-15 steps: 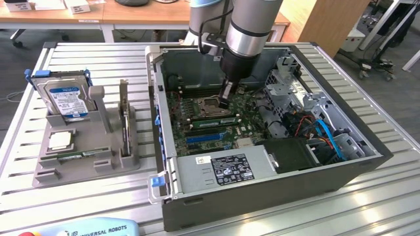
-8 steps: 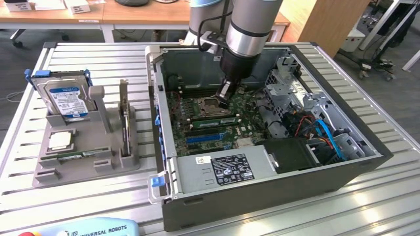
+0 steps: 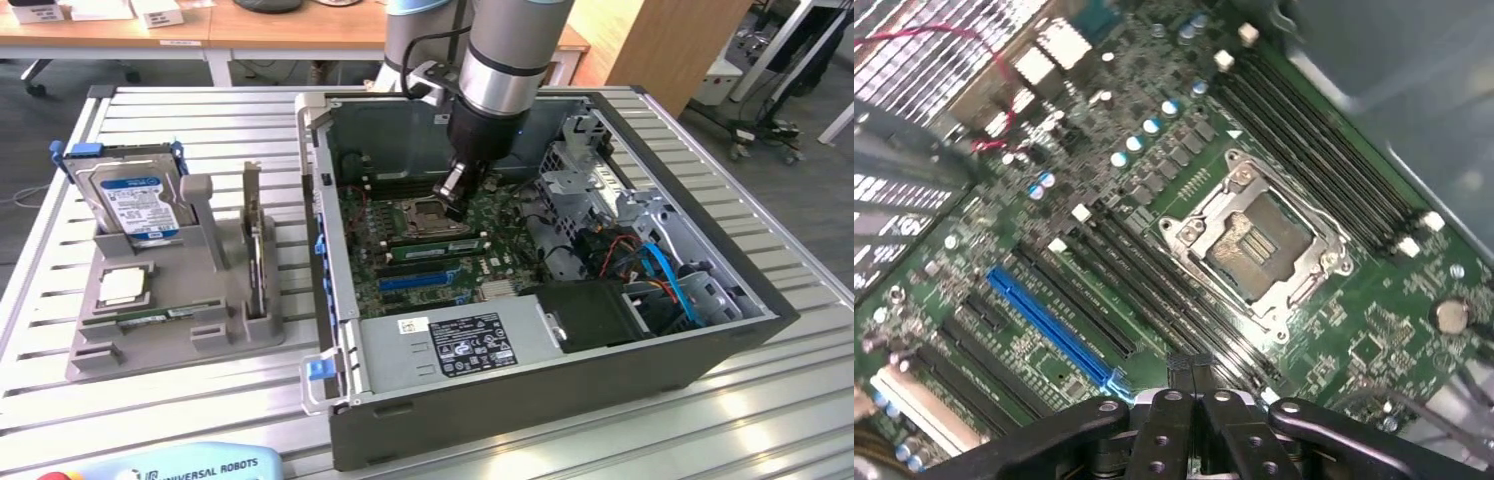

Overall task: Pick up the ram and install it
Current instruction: 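Press down the ram until it locks into place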

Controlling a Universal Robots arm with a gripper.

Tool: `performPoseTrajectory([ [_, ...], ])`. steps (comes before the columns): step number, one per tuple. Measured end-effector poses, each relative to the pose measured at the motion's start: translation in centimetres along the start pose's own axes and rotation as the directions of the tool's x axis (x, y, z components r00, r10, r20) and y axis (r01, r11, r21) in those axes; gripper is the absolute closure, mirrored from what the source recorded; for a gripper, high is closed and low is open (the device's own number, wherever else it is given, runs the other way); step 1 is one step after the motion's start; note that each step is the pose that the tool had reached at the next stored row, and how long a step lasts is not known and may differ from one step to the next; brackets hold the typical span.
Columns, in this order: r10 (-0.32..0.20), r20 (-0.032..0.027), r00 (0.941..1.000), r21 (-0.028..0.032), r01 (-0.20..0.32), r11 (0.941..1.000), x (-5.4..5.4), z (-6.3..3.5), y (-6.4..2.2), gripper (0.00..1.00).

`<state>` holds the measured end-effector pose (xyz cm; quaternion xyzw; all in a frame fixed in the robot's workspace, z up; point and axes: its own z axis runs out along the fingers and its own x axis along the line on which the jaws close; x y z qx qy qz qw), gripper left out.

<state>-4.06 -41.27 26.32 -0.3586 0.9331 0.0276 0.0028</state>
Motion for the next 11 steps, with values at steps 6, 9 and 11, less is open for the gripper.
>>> performPoseTrajectory([
  [6,0.099,0.005,0.9951,0.0023,-0.099,0.9951,0.01,0.06,0.0,0.9],
  [9,0.154,0.0078,0.9881,0.0034,-0.154,0.9881,0.01,0.11,-0.01,0.9],
  [11,0.189,0.0099,0.9819,0.0039,-0.189,0.9819,0.01,0.16,-0.01,0.9],
])
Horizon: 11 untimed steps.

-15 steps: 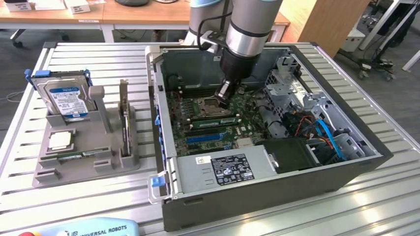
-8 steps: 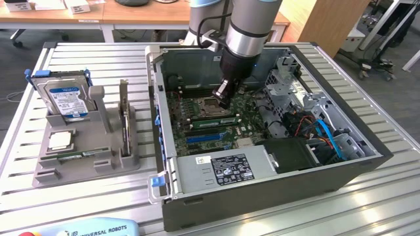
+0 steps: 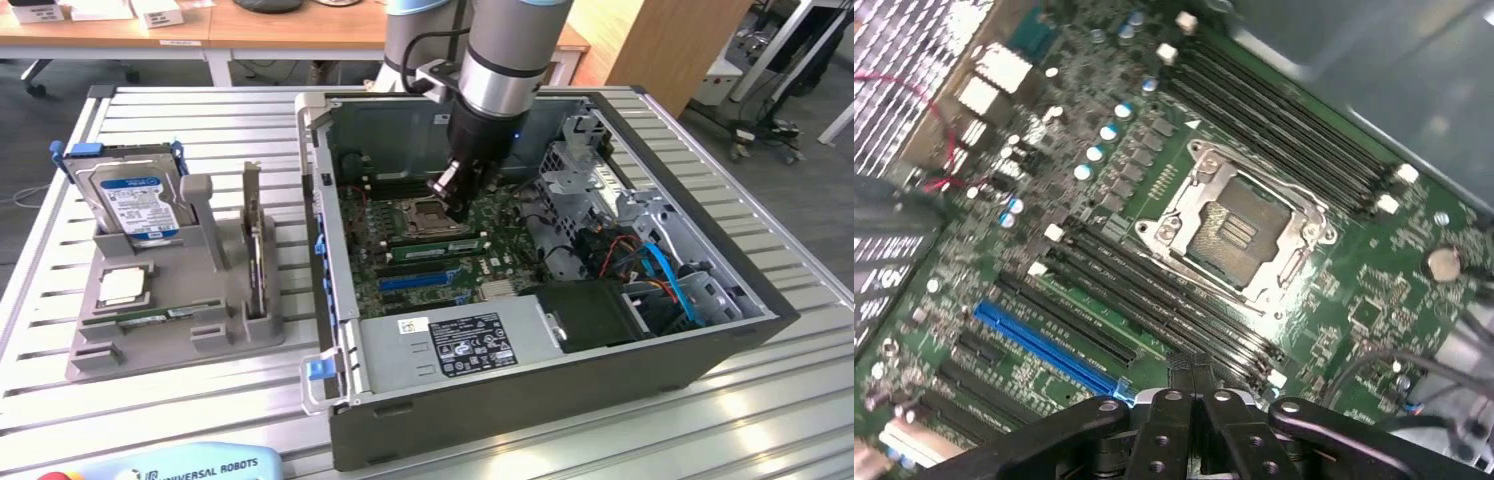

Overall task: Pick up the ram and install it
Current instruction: 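Press down the ram until it locks into place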

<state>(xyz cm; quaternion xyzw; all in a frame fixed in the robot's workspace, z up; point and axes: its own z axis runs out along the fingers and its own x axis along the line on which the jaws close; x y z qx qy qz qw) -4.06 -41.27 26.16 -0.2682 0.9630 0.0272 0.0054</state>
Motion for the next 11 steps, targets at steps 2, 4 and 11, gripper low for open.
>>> performPoseTrajectory([
  [2,0.036,0.0017,0.9994,0.0009,-0.036,0.9994,0.0,0.05,-0.01,0.9],
  [4,0.072,0.0035,0.9974,0.0017,-0.072,0.9974,0.0,0.11,-0.01,0.9],
  [11,0.198,0.0102,0.9802,0.004,-0.198,0.9802,0.01,0.29,-0.02,0.9],
])
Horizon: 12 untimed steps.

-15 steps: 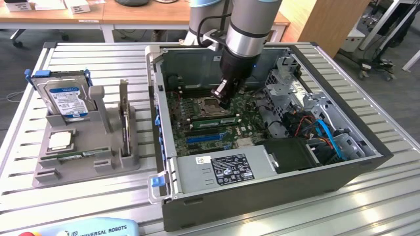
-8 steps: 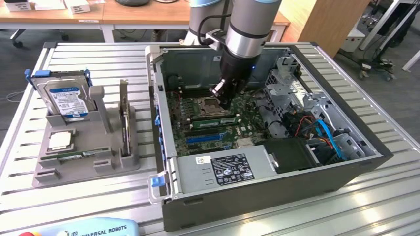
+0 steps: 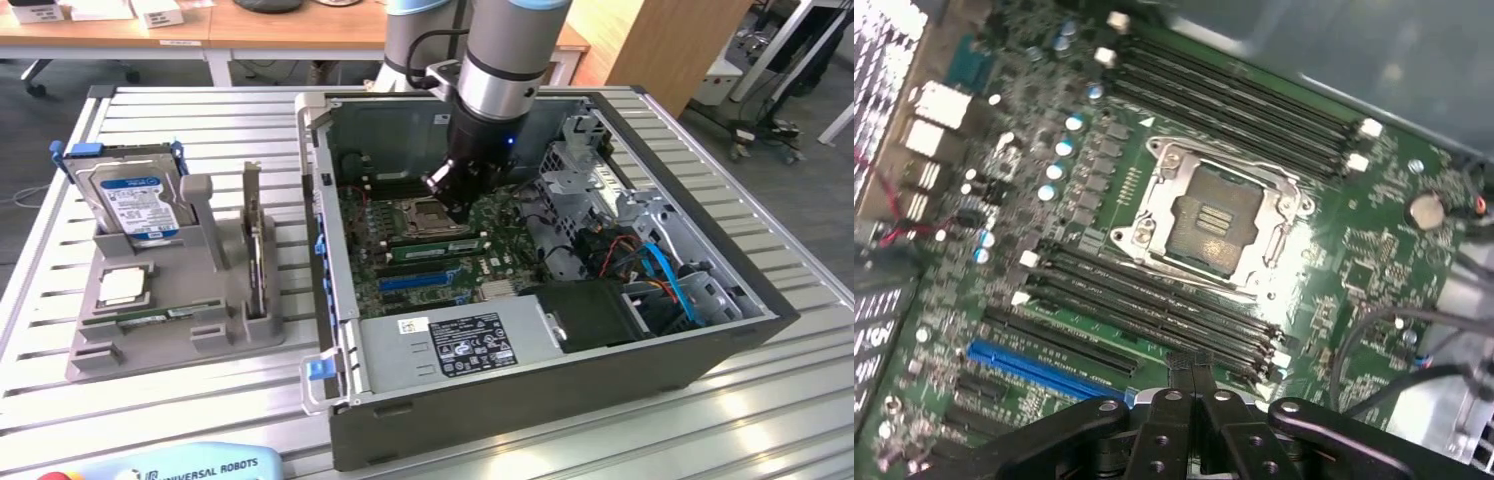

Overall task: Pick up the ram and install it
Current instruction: 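Press down the ram until it locks into place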

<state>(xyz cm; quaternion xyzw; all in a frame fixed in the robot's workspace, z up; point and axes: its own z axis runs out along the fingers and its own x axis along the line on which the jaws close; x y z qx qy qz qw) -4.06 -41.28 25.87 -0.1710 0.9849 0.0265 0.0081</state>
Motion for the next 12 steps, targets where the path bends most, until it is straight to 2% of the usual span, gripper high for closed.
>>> performPoseTrajectory([
  [3,0.055,0.0029,0.9985,0.0012,-0.055,0.9985,0.0,0.08,0.0,0.9],
  [6,0.109,0.0057,0.994,0.0024,-0.109,0.994,0.0,0.16,-0.01,0.9],
  [9,0.163,0.0085,0.9866,0.0034,-0.163,0.9866,0.01,0.25,-0.01,0.9],
  [12,0.216,0.0113,0.9764,0.0042,-0.216,0.9764,0.01,0.34,-0.02,0.9],
])
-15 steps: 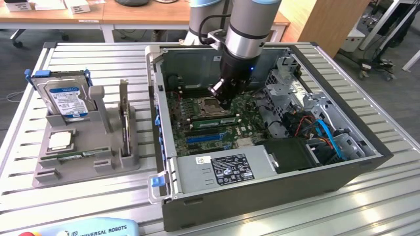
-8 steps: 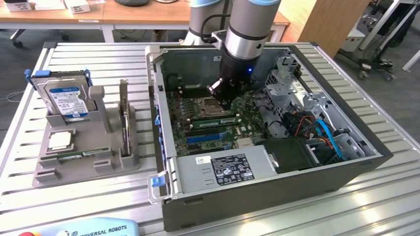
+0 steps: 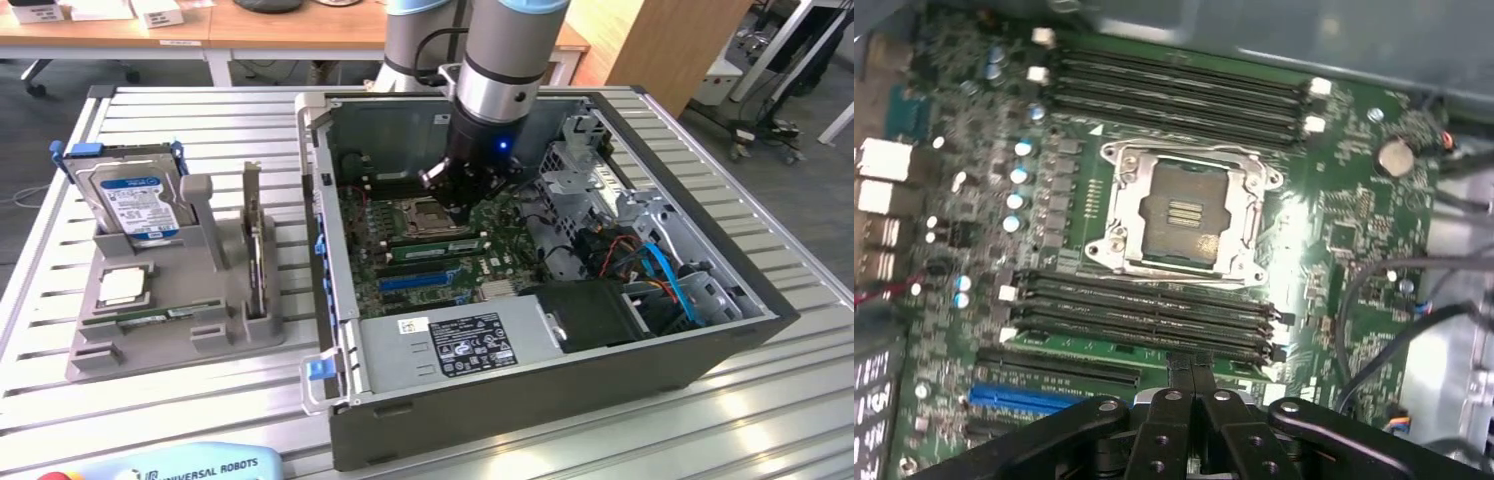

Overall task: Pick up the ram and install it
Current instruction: 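Press down the ram until it locks into place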

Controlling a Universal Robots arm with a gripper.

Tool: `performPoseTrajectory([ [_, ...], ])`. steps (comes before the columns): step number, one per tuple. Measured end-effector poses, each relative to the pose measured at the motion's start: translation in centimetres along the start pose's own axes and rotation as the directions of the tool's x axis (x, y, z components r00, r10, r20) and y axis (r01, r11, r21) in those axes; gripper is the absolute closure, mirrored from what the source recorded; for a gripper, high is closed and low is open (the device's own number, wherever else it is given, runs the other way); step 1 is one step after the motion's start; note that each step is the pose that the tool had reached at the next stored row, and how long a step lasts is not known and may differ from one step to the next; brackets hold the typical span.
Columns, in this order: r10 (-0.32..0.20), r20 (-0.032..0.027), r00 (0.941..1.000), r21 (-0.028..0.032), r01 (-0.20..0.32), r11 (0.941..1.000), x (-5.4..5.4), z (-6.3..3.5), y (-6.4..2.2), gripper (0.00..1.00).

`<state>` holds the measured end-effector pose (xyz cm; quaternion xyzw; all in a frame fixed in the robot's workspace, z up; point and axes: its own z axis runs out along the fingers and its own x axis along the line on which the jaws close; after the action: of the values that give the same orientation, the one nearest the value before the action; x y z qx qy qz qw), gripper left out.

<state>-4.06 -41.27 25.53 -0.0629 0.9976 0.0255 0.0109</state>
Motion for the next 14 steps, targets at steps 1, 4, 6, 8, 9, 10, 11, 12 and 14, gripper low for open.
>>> performPoseTrajectory([
  [1,0.02,0.001,0.9998,0.0005,-0.02,0.9998,0.0,0.03,0.0,0.9],
  [4,0.073,0.0037,0.9973,0.0018,-0.073,0.9973,0.0,0.11,-0.01,0.9],
  [6,0.108,0.0055,0.9942,0.0024,-0.108,0.9942,0.0,0.17,-0.01,0.9],
  [8,0.14,0.0072,0.9902,0.0031,-0.14,0.9902,0.0,0.22,-0.01,0.9],
  [9,0.147,0.0075,0.9891,0.0032,-0.147,0.9891,0.0,0.22,-0.01,0.9],
  [10,0.147,0.0075,0.9891,0.0033,-0.147,0.9891,0.0,0.22,-0.01,0.9],
  [11,0.147,0.0075,0.9891,0.0033,-0.147,0.9891,0.0,0.22,-0.01,0.9],
  [12,0.147,0.0076,0.9891,0.0032,-0.147,0.9891,0.0,0.22,-0.01,0.9],
  [14,0.147,0.0076,0.9891,0.0032,-0.147,0.9891,0.0,0.22,-0.01,0.9],
])
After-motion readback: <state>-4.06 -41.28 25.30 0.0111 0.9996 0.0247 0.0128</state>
